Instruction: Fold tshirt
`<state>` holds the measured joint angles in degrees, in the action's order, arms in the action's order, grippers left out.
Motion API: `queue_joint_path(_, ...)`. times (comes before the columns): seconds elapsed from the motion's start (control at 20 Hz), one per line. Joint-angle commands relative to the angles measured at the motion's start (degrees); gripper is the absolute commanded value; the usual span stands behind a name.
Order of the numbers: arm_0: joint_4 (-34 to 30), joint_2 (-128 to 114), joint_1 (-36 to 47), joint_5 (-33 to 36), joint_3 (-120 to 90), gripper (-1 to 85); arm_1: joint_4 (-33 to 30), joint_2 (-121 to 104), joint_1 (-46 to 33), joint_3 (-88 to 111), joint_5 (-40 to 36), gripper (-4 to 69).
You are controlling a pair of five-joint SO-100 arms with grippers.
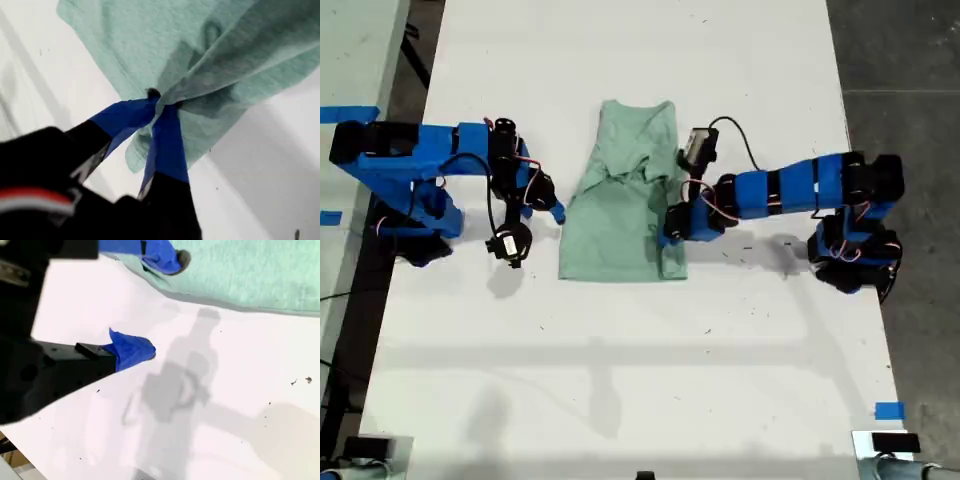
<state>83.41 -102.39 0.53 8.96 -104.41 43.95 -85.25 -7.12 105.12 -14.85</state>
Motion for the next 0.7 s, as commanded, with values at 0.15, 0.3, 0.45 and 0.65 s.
queue_joint_path(0.15,-0.35,-2.64,-1.76,-1.23,0.79,20.2,0.97,15.56,0.35,-13.89,0.18,28.5)
queue_joint_path(0.3,0.09,-2.55,-2.11,-1.85,0.97,20.5,14.59,13.27,0.88,-22.59,-0.62,28.9)
queue_joint_path(0.45,1.85,-2.72,-3.16,-2.81,3.16,21.2,26.63,6.77,2.02,-30.32,-2.64,32.0)
queue_joint_path(0.65,1.85,-1.58,-4.13,-3.34,5.89,20.9,33.66,-5.01,2.72,-26.10,-2.02,31.1)
